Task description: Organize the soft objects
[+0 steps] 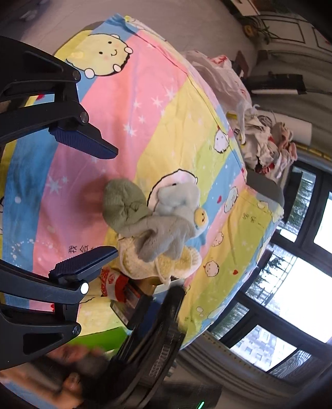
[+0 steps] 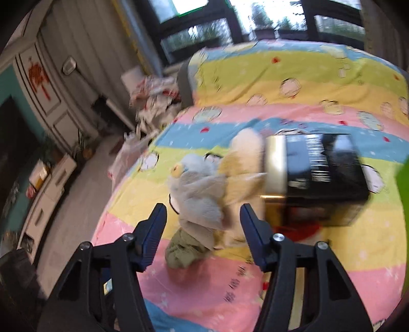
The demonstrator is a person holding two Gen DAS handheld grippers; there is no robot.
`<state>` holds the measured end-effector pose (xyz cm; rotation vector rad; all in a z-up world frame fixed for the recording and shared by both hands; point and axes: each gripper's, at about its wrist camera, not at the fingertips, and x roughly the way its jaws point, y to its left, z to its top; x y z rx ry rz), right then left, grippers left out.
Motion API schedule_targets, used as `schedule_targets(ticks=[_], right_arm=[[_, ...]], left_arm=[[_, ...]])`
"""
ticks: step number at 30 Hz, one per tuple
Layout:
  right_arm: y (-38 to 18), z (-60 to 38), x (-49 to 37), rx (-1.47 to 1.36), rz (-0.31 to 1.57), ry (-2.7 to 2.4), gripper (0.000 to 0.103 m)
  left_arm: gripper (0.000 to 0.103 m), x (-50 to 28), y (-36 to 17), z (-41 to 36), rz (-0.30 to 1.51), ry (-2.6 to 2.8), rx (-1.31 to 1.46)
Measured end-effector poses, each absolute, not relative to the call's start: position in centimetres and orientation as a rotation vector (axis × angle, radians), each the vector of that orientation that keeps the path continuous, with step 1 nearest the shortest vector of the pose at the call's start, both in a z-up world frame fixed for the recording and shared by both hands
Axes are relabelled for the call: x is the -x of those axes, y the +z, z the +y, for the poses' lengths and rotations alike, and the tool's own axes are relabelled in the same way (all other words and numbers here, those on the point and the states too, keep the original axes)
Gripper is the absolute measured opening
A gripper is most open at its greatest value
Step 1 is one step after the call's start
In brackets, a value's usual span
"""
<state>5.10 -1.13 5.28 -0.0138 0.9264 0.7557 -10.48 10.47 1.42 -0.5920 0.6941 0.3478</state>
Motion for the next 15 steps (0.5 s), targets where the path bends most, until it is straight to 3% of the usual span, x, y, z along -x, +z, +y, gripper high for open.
schedule_targets(ticks=[2,4,9,11,12,13,15], right_arm=[[4.2,1.0,-5.8,0.044,0.961,0.745,0.062],[3.5,2.2,-6.3,0.065,0.98,0.738,0.08],[1.1,4.2,-7.5,0.105,1.014,0.692,0.08],[0.2,4.4,-7.8,0.118,1.031,0.7,0.063],[-0.3,4.4,-7.9,0.13,1.037,0.691,0.034],[-0.6,4.3,-8.0,0.135,1.043,0.685,0.021],[-0.6,3.6,-8.1,0.093,1.045,0.711,0.018]], left_arm=[[0.071,10.8,1.3,11.1,0.694,0.36,0.617],[0.071,10.9,1.3,11.5,0.696,0.367,0.638],[0.071,11.1,0.9,12.4,0.708,0.366,0.678],[0.071,11.2,0.9,12.5,0.711,0.362,0.68],[0.071,11.2,0.9,12.5,0.71,0.359,0.68],[0.071,11.3,0.9,12.6,0.708,0.358,0.682],[0.071,11.3,1.0,12.7,0.709,0.354,0.685]])
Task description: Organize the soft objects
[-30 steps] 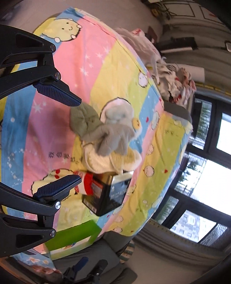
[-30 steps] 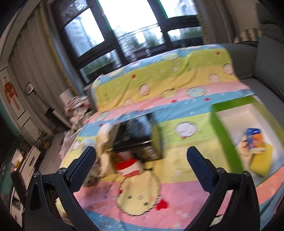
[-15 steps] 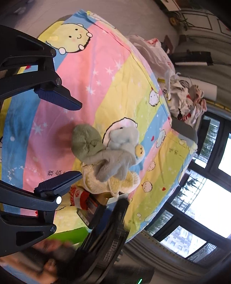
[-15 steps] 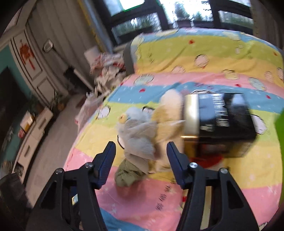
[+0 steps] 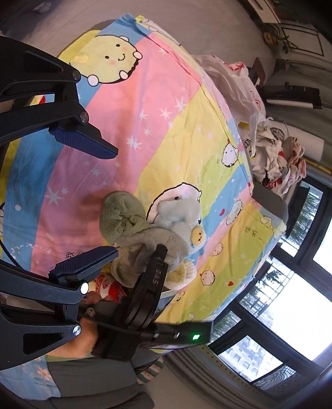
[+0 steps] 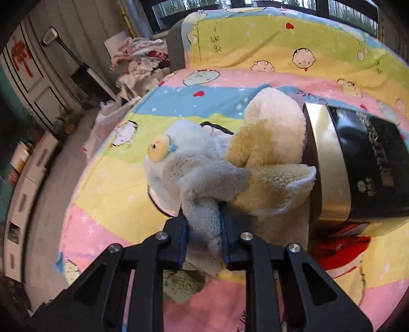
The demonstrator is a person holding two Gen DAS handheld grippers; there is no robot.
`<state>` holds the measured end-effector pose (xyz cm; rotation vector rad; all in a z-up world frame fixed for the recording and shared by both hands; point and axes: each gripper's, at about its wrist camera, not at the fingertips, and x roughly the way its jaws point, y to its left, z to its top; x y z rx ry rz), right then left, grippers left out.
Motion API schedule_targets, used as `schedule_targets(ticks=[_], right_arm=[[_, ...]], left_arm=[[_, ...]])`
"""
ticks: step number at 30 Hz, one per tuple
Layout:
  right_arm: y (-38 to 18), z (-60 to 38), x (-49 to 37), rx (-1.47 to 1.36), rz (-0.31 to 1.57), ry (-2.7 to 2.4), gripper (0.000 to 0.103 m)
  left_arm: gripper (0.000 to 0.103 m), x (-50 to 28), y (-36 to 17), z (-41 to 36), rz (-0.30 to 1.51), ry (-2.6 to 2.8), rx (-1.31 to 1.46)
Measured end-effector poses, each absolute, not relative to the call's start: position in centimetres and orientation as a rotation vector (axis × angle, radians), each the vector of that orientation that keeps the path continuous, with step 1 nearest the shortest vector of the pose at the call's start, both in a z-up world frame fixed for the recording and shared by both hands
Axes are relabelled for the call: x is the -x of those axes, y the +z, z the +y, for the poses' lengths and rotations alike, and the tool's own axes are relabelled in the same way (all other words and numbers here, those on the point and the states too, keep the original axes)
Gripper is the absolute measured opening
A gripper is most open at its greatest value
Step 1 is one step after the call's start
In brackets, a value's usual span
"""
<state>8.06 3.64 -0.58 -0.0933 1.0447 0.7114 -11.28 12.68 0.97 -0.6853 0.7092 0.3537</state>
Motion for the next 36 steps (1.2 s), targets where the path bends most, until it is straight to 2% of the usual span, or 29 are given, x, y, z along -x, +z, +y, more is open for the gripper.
schedule_targets(ticks=[12,19,23,30,32,33,34,35,36], right_arm=[[9.0,-8.7,-4.8,-0.051,0.869,0.741,0.016],[11.6,-15.3,-3.4,-0.017,0.802,0.657,0.017],[10.3,-17.2,-4.2,0.012,0.844,0.594,0.018],[3.5,-19.9,-5.9,-0.046,1.017,0.506,0.019],[1.6,-20.5,-6.7,-0.038,1.053,0.437,0.023],[0.8,-20.9,-7.1,-0.043,1.074,0.394,0.029],[0.2,-21.2,-7.5,-0.047,1.09,0.362,0.039],[-0.5,-21.8,-7.8,-0.047,1.11,0.327,0.044],[-0.7,-22.2,-7.9,-0.052,1.115,0.313,0.058]], left_arm=[[0.071,10.0,1.2,10.5,0.736,0.285,0.653],[0.071,9.0,1.4,8.1,0.752,0.217,0.622],[0.071,8.4,1.3,6.9,0.777,0.182,0.607],[0.071,7.2,0.8,4.2,0.817,0.118,0.553],[0.071,6.7,0.5,3.4,0.827,0.098,0.545],[0.071,6.4,0.3,3.0,0.83,0.082,0.541],[0.071,6.1,0.2,2.6,0.833,0.069,0.54],[0.071,5.6,-0.1,1.9,0.843,0.05,0.533],[0.071,5.3,-0.2,1.4,0.848,0.035,0.527]])
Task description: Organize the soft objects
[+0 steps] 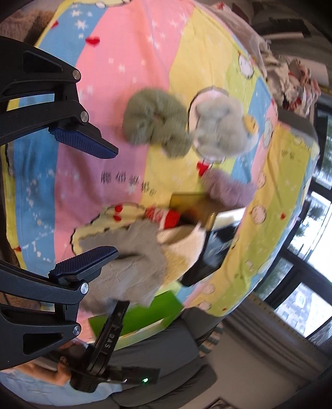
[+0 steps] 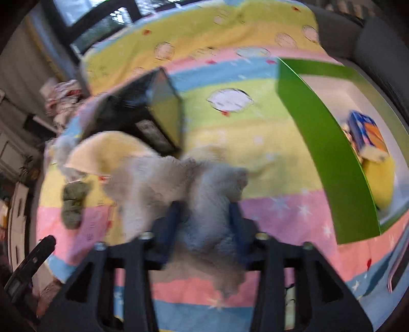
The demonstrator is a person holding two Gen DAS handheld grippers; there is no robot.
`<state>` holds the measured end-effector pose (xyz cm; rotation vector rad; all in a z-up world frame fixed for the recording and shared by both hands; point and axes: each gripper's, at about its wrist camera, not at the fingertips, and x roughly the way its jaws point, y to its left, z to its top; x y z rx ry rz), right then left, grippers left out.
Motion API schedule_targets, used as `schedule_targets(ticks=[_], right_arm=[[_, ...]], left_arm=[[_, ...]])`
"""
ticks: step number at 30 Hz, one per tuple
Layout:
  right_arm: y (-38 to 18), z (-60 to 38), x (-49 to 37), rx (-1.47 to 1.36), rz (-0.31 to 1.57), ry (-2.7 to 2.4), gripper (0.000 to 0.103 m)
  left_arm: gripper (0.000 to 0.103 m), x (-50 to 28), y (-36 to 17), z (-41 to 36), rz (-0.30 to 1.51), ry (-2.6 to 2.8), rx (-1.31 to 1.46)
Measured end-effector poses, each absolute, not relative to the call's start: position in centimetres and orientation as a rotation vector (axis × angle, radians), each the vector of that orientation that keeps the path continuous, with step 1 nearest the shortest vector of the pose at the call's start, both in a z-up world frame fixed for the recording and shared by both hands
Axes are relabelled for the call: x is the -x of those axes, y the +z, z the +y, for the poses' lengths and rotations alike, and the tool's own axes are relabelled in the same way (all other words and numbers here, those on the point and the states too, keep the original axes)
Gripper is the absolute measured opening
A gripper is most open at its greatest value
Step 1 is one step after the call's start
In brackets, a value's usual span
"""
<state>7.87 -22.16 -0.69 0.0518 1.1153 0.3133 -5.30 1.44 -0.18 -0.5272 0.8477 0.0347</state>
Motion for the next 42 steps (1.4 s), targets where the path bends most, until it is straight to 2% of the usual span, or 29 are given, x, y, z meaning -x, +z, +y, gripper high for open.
schedule_targets(ticks=[1,6,8,11,12,14,17,19,20,21,26,34,36,38,39,40,41,42], right_arm=[[-0.6,-22.5,-7.8,-0.061,1.115,0.304,0.07],[1.2,-24.3,-7.0,-0.163,1.063,0.359,0.091],[1.2,-24.2,-6.8,-0.19,1.062,0.407,0.093],[-0.2,-24.2,-6.6,-0.273,1.097,0.46,0.092],[-0.7,-24.1,-6.5,-0.292,1.104,0.47,0.089],[-1.6,-23.8,-6.5,-0.322,1.125,0.493,0.076],[-2.0,-23.0,-6.3,-0.316,1.127,0.514,0.05],[-1.6,-22.6,-6.0,-0.286,1.103,0.519,0.018],[-1.4,-22.5,-5.9,-0.288,1.09,0.539,0.014],[-1.2,-22.4,-5.8,-0.297,1.079,0.569,0.012],[-0.7,-22.4,-5.7,-0.294,1.073,0.58,0.011],[2.3,-23.4,-3.9,-0.37,0.992,0.703,0.01],[3.1,-23.7,-3.5,-0.368,0.979,0.678,0.014],[3.3,-24.5,-3.5,-0.391,0.989,0.629,0.024],[3.2,-24.8,-3.5,-0.39,0.998,0.613,0.054],[2.9,-25.2,-3.6,-0.386,1.011,0.591,0.089],[2.6,-25.6,-3.6,-0.385,1.01,0.568,0.095],[2.2,-25.9,-3.7,-0.381,1.008,0.547,0.094]], left_arm=[[0.071,5.0,-0.3,1.0,0.851,0.016,0.523],[0.072,2.9,-1.1,-2.0,0.88,-0.121,0.538],[0.072,2.2,-1.4,-3.0,0.887,-0.148,0.55],[0.08,1.4,-1.8,-4.3,0.887,-0.176,0.55],[0.08,1.2,-1.9,-4.7,0.89,-0.179,0.542],[0.08,0.6,-2.2,-5.5,0.894,-0.187,0.524],[0.08,0.0,-2.8,-6.6,0.89,-0.205,0.515],[0.066,-0.2,-2.9,-6.8,0.89,-0.201,0.518],[0.046,-0.3,-2.9,-7.0,0.894,-0.205,0.514],[0.033,-0.4,-2.9,-7.2,0.905,-0.22,0.505],[0.023,0.2,-1.8,-8.0,0.86,-0.259,0.476],[0.019,1.8,1.7,-8.2,0.757,-0.355,0.488],[0.019,2.3,2.4,-8.3,0.739,-0.345,0.447],[0.019,2.4,2.2,-8.0,0.762,-0.304,0.42],[0.019,2.4,2.0,-7.6,0.773,-0.259,0.405],[0.019,2.3,1.8,-7.3,0.779,-0.228,0.396],[0.019,2.2,1.3,-6.8,0.795,-0.188,0.386],[0.02,2.1,0.9,-6.4,0.813,-0.173,0.389]])
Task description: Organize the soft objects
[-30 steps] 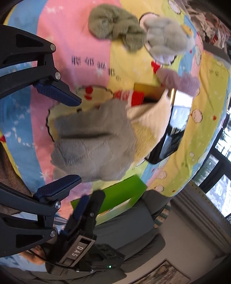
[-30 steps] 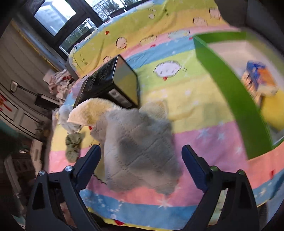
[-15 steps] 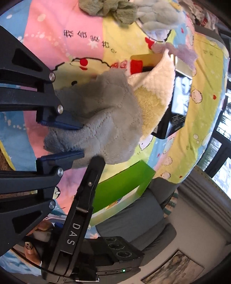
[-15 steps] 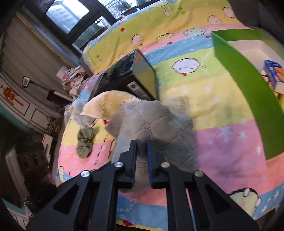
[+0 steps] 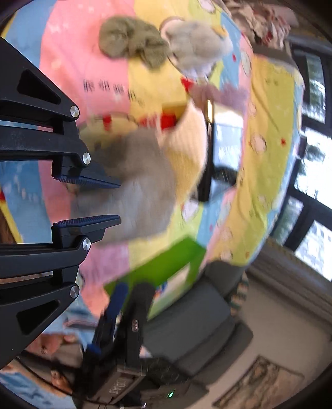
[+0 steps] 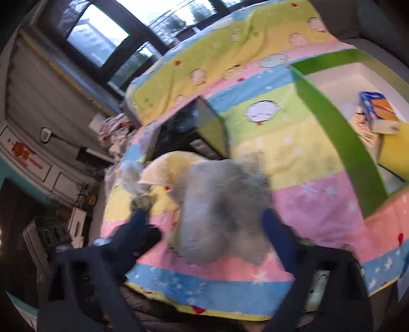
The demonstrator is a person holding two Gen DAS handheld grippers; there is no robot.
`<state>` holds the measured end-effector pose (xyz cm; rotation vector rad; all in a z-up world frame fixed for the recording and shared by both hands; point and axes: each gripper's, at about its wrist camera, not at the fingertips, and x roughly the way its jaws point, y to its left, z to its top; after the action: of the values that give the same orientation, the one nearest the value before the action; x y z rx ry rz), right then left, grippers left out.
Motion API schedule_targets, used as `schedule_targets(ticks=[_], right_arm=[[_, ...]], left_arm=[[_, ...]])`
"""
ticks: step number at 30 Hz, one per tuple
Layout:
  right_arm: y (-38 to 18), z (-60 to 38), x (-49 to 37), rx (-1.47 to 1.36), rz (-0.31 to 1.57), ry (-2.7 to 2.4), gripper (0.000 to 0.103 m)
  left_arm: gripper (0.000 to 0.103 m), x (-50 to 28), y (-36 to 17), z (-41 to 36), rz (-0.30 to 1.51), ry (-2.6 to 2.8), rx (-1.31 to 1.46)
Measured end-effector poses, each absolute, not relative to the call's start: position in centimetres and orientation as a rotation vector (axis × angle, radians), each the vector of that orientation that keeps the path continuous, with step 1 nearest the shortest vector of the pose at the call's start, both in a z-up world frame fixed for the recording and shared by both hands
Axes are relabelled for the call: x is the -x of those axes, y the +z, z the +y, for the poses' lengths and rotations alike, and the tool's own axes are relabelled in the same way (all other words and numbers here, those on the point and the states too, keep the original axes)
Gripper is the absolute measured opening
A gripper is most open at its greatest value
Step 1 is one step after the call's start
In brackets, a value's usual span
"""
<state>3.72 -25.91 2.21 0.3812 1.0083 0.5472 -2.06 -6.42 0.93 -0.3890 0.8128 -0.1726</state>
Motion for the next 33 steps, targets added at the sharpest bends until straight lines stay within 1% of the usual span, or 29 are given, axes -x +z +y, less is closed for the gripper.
schedule_targets(ticks=[4,5,6,8,9,10,11,12,13,15,21,22,24,25,26,31,33], right_arm=[[-1.2,-27.2,-5.4,-0.414,1.108,0.475,0.094],[-2.4,-27.4,-5.9,-0.447,1.142,0.48,0.093],[-3.5,-27.5,-6.2,-0.484,1.173,0.493,0.089],[-5.1,-27.6,-6.7,-0.553,1.214,0.524,0.075],[-5.8,-27.6,-6.9,-0.585,1.231,0.532,0.061],[-6.2,-27.5,-7.0,-0.604,1.238,0.538,0.041],[-6.3,-27.5,-7.0,-0.611,1.238,0.539,0.031],[-6.0,-27.6,-6.8,-0.601,1.226,0.529,0.017],[-5.5,-27.7,-6.5,-0.588,1.198,0.521,0.012],[-4.2,-28.0,-6.1,-0.583,1.13,0.539,0.011],[-0.1,-27.8,-4.8,-0.596,1.031,0.618,0.01],[0.8,-27.7,-4.6,-0.596,1.014,0.64,0.01],[2.9,-27.1,-4.2,-0.594,0.969,0.686,0.009],[4.0,-26.8,-4.0,-0.586,0.945,0.706,0.008],[4.8,-26.6,-4.0,-0.578,0.928,0.72,0.008],[8.9,-25.3,-3.4,-0.556,0.858,0.817,0.005],[10.2,-24.7,-3.2,-0.514,0.832,0.816,0.005]], left_arm=[[0.02,1.4,-1.2,-4.8,0.9,-0.137,0.446],[0.02,1.1,-1.9,-4.5,0.928,-0.122,0.447],[0.022,0.9,-2.3,-4.4,0.945,-0.113,0.451],[0.026,0.8,-3.1,-4.1,0.975,-0.089,0.463],[0.031,0.7,-3.6,-3.9,0.985,-0.084,0.474],[0.032,0.6,-3.8,-3.9,0.989,-0.086,0.483],[0.033,0.6,-4.0,-3.8,0.992,-0.091,0.492],[0.033,0.7,-4.2,-3.8,0.995,-0.095,0.497],[0.033,0.7,-4.3,-3.9,0.998,-0.095,0.497],[0.033,0.8,-4.4,-4.0,0.995,-0.097,0.494],[0.033,1.1,-3.6,-4.6,0.971,-0.126,0.497],[0.035,1.2,-3.2,-4.7,0.956,-0.142,0.501],[0.055,1.8,-2.3,-4.6,0.923,-0.179,0.517],[0.059,2.0,-1.9,-4.7,0.91,-0.196,0.522],[0.061,2.4,-1.2,-4.8,0.882,-0.229,0.534],[0.062,3.5,1.3,-4.9,0.789,-0.335,0.569],[0.069,3.9,1.9,-5.2,0.76,-0.369,0.542]])
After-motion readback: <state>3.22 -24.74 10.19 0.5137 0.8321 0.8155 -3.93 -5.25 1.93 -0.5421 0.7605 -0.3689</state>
